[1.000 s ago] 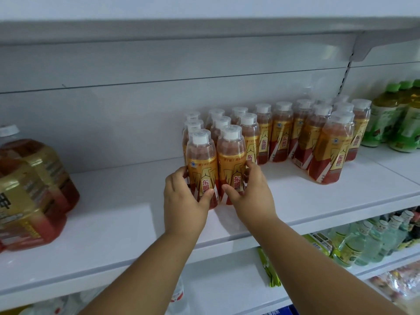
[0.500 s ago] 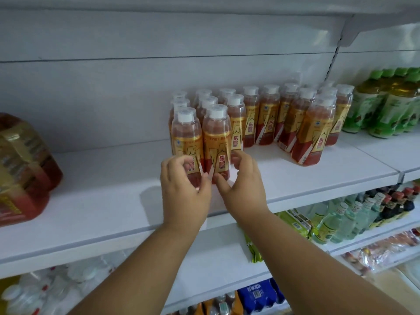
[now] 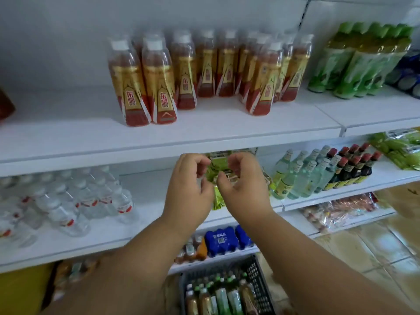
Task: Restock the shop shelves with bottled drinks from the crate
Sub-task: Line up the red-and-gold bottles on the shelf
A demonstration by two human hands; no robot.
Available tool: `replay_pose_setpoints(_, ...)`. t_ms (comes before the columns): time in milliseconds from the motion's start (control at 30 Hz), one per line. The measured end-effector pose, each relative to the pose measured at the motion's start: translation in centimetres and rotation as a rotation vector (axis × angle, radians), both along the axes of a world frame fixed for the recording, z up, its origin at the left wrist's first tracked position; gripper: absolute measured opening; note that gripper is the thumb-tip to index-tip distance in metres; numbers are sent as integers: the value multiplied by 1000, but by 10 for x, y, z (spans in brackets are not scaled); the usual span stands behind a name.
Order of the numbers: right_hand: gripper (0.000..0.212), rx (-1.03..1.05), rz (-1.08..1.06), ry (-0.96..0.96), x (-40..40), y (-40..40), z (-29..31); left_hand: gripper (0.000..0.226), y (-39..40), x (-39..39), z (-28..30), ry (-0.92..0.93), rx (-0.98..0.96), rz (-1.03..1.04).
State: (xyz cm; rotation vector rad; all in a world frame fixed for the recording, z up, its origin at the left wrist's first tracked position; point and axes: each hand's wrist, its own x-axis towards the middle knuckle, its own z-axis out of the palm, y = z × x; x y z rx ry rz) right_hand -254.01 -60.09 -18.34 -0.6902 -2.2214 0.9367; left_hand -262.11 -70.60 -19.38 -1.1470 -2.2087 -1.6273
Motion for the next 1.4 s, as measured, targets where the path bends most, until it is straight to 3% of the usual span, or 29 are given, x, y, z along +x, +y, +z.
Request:
replay_pose_setpoints(333, 28, -78, 118, -184, 128, 26, -67, 43, 13, 132, -67, -304, -259, 29)
replay_pose_setpoints(533, 28, -109, 141, -257, 145, 27, -90, 45, 6, 145, -98, -410, -306, 30)
replay_pose_setpoints(667, 27, -241, 49, -310, 131, 23, -137, 41, 2, 132, -151, -468, -380, 46)
replay_pose_setpoints(867, 26, -387, 44, -428, 95, -6, -278, 37, -22, 100, -281, -513, -493, 72)
replay_pose_setpoints(1033, 22, -486, 5, -600, 93, -37, -428, 32, -41, 97, -417, -769, -578, 176)
replay_pose_setpoints(1233, 34, -569, 1, -868, 94, -58, -606, 21, -51, 104, -587, -1095, -654, 372)
replay_pose_setpoints(1400, 54, -721, -46, -1104, 104, -66, -726, 33, -64, 125, -684, -1114, -806, 338)
